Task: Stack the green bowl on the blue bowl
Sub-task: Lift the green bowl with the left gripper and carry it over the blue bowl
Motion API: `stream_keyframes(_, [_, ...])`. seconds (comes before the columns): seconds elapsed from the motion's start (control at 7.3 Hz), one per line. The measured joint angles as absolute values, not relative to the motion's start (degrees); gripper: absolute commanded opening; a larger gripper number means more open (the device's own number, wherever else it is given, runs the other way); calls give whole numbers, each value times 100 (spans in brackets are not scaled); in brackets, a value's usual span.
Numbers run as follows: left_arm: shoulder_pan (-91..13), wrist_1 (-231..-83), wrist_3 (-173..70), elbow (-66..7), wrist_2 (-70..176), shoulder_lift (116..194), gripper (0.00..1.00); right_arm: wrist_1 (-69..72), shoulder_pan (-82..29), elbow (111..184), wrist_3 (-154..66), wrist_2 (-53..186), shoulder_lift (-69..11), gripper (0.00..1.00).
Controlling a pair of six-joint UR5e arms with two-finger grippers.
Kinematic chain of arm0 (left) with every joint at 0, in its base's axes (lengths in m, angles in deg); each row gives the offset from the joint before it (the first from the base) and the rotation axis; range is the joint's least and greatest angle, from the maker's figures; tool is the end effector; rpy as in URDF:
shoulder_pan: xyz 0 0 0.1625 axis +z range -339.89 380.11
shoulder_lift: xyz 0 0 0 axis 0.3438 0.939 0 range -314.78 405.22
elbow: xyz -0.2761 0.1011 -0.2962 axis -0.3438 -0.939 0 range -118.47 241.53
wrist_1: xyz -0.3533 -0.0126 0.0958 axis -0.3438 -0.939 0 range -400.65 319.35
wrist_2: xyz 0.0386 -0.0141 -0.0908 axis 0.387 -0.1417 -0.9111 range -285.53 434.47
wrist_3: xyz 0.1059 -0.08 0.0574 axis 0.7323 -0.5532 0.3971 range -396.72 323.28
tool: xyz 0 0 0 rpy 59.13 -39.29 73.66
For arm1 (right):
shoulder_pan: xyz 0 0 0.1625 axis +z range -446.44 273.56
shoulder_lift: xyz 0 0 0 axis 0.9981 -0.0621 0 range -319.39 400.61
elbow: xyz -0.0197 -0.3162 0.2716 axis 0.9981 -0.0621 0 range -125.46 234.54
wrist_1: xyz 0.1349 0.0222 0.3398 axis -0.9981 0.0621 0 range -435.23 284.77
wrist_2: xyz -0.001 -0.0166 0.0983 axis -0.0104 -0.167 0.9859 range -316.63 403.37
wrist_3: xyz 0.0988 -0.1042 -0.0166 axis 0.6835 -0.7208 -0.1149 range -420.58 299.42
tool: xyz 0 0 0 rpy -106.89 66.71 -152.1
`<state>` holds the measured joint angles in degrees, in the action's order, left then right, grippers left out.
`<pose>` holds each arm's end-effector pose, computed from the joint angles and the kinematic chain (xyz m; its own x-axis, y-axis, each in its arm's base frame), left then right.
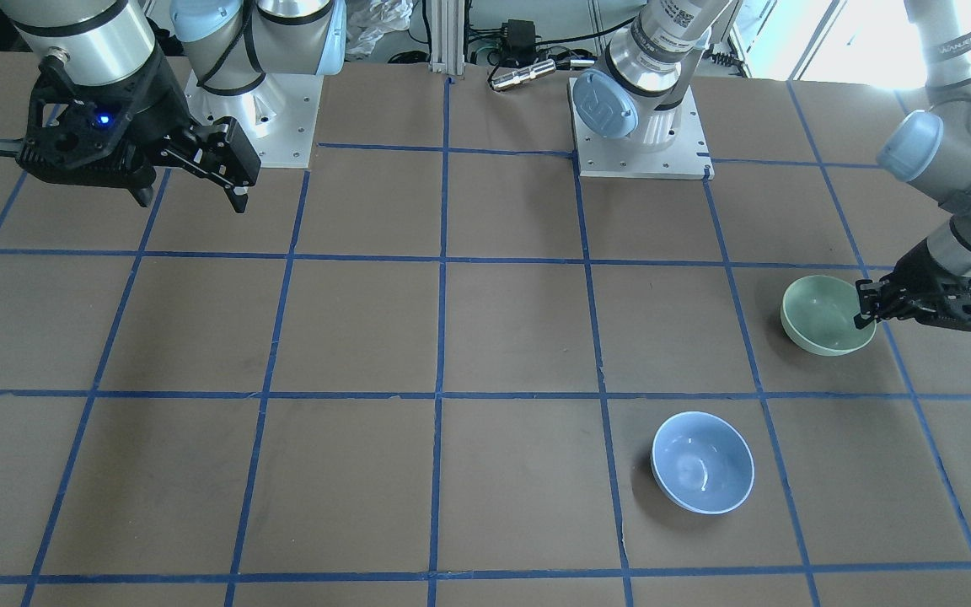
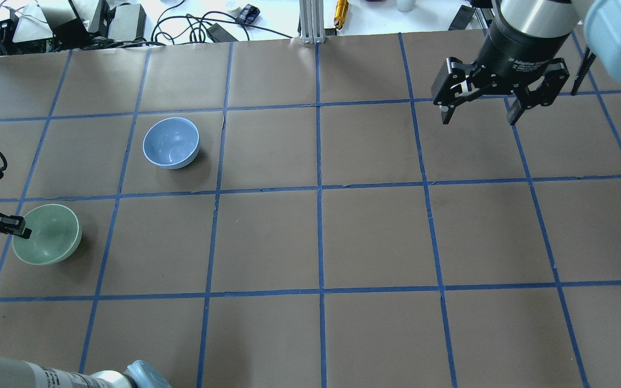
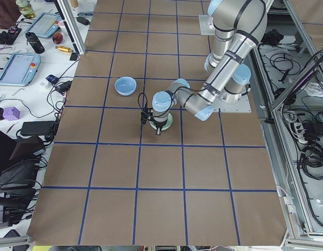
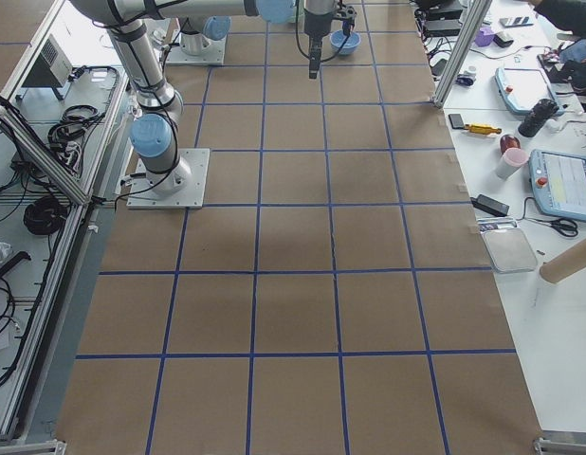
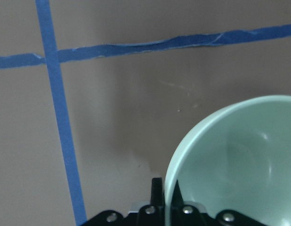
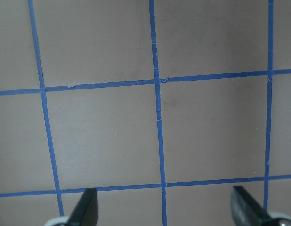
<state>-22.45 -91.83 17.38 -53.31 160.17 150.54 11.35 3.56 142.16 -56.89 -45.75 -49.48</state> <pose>0.2468 -0.4222 0.1985 -0.9912 0.1164 0.0629 0.1135 0.9924 -0.0470 0.1355 -0.4375 0.4483 -0.9978 0.0646 -0.0144 0.0643 0.9978 0.0178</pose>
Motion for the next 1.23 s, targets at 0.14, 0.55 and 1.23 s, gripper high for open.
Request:
stream_keyframes(0.14, [-2298, -9447, 1669, -5181, 15873, 14948, 4, 1136, 356, 14216, -5689, -4576, -4948, 100])
stream_keyframes(0.55, [-2943, -11116, 1032, -3925, 15760, 14775, 4, 1135, 356, 14216, -5689, -4575, -4948, 100])
stream_keyframes(1.23, [-4731, -11426, -908, -3234, 15824, 14937, 4, 1137, 356, 14218, -5689, -4576, -4948, 100])
